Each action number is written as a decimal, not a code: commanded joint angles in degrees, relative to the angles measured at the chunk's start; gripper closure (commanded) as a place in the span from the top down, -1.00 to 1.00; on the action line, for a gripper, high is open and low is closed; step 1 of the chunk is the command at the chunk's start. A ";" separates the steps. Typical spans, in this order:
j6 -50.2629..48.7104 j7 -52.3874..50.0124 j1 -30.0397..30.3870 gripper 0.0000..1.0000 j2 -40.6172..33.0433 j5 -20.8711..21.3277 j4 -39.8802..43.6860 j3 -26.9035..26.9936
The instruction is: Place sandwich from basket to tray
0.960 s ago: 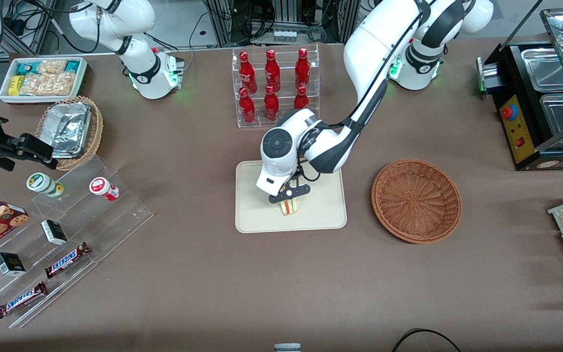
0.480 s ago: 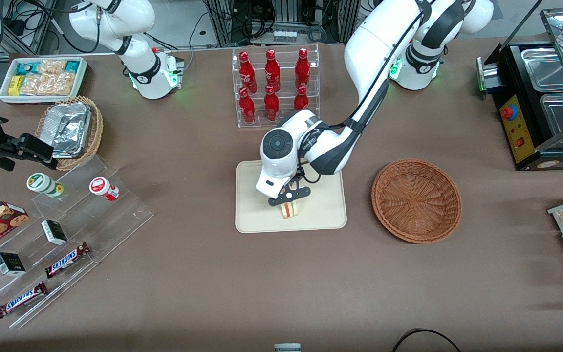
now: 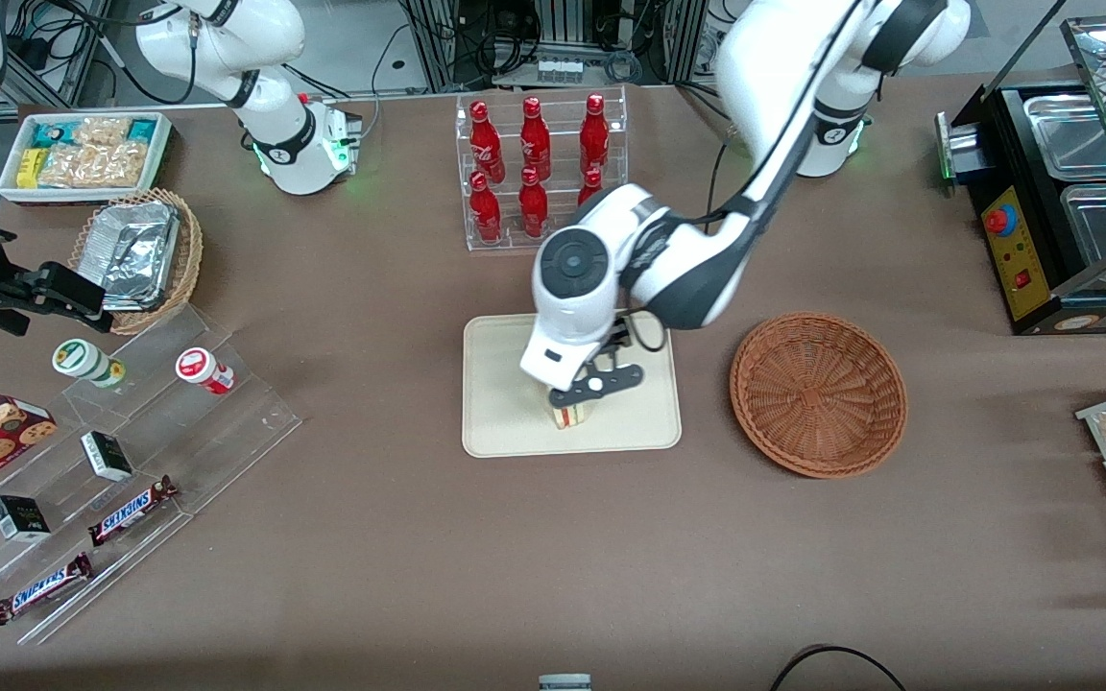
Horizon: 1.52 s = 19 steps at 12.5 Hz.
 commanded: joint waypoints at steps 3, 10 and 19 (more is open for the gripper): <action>-8.41 12.46 6.54 1.00 -8.60 0.88 -6.43 0.81; -7.97 32.48 20.16 1.00 -21.15 3.26 -21.81 0.90; -18.23 51.20 40.12 1.00 -34.61 2.65 -27.28 -7.88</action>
